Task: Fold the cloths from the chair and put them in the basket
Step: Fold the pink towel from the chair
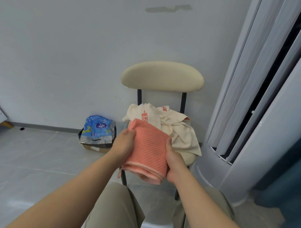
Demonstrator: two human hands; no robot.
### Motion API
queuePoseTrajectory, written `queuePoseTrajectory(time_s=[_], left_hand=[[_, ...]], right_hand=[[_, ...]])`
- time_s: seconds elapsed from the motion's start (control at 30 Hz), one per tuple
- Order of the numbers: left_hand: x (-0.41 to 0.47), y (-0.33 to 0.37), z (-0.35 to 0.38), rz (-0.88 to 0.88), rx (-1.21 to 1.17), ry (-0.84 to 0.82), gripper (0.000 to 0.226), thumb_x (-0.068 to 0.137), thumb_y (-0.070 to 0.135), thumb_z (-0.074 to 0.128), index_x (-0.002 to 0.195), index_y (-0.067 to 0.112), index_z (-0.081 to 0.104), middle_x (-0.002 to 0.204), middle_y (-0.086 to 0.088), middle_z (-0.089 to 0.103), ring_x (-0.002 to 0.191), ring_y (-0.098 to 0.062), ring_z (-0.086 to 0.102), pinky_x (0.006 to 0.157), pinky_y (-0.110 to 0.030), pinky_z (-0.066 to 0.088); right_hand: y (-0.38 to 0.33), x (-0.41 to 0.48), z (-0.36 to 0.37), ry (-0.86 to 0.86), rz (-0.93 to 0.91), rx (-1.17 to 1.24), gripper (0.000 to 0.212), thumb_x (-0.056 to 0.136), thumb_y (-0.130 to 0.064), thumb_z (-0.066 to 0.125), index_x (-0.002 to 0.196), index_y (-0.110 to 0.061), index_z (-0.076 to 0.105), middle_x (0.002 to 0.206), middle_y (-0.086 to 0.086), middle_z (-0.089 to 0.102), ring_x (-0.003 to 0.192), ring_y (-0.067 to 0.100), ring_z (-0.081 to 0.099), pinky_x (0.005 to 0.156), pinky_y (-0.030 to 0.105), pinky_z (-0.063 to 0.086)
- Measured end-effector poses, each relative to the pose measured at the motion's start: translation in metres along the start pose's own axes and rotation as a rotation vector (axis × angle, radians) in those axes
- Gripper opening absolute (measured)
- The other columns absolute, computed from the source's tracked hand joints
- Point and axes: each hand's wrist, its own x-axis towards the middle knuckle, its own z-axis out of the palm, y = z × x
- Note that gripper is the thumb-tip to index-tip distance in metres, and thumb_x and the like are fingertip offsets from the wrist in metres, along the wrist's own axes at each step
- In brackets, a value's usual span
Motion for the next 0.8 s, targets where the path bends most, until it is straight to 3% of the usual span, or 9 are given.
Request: queuePoseTrajectory(time_s=[0.1, 0.17, 0.3, 0.47, 0.63, 0.8], left_hand=[[-0.003, -0.006, 0.006, 0.008, 0.098, 0.028, 0.054, 0.101, 0.06, 0.038, 0.123, 0.014, 0.059, 0.113, -0.004, 0.066, 0.103, -0.023, 0.063, 0.096, -0.043, 0.051], [-0.006, -0.009, 0.009, 0.022, 0.127, 0.037, 0.069, 0.091, 0.075, 0.044, 0.119, 0.015, 0.059, 0.11, -0.002, 0.066, 0.101, -0.023, 0.065, 0.092, -0.041, 0.052], [-0.004, -0.014, 0.008, 0.136, 0.285, 0.13, 0.047, 0.093, 0.062, 0.057, 0.103, 0.016, 0.06, 0.095, 0.0, 0.066, 0.091, -0.022, 0.064, 0.091, -0.046, 0.053], [0.0, -0.016, 0.01, 0.199, 0.301, 0.188, 0.039, 0.098, 0.053, 0.056, 0.101, 0.015, 0.06, 0.094, -0.003, 0.066, 0.092, -0.026, 0.063, 0.089, -0.046, 0.051], [0.004, -0.018, 0.008, 0.046, 0.189, 0.153, 0.04, 0.1, 0.055, 0.052, 0.108, 0.015, 0.054, 0.094, 0.004, 0.059, 0.091, -0.02, 0.059, 0.08, -0.037, 0.044], [0.006, -0.022, 0.01, 0.024, 0.14, 0.182, 0.038, 0.106, 0.049, 0.042, 0.113, 0.014, 0.055, 0.104, -0.002, 0.061, 0.1, -0.025, 0.059, 0.088, -0.04, 0.046]], right_hand=[[-0.001, 0.001, 0.001, 0.117, -0.18, -0.173, 0.065, 0.088, -0.078, 0.044, 0.101, -0.019, 0.069, 0.101, 0.011, 0.076, 0.095, 0.029, 0.072, 0.089, 0.049, 0.06], [-0.001, 0.002, 0.0, 0.219, -0.352, -0.37, 0.066, 0.091, -0.075, 0.041, 0.096, -0.015, 0.069, 0.094, 0.013, 0.074, 0.085, 0.027, 0.071, 0.075, 0.042, 0.057], [-0.005, 0.003, -0.006, 0.315, -0.486, -0.498, 0.055, 0.097, -0.065, 0.045, 0.094, -0.015, 0.067, 0.083, 0.001, 0.07, 0.078, 0.021, 0.066, 0.06, 0.031, 0.046], [-0.012, 0.006, -0.006, 0.323, -0.534, -0.548, 0.051, 0.098, -0.065, 0.044, 0.098, -0.02, 0.067, 0.088, -0.004, 0.07, 0.084, 0.018, 0.066, 0.064, 0.028, 0.045], [-0.015, 0.004, -0.012, 0.203, -0.374, -0.469, 0.059, 0.095, -0.07, 0.043, 0.114, -0.016, 0.056, 0.101, -0.001, 0.068, 0.092, 0.018, 0.065, 0.074, 0.034, 0.053], [-0.01, 0.006, -0.01, 0.141, -0.384, -0.626, 0.055, 0.101, -0.063, 0.037, 0.131, -0.017, 0.043, 0.118, 0.0, 0.064, 0.104, 0.019, 0.061, 0.085, 0.035, 0.048]])
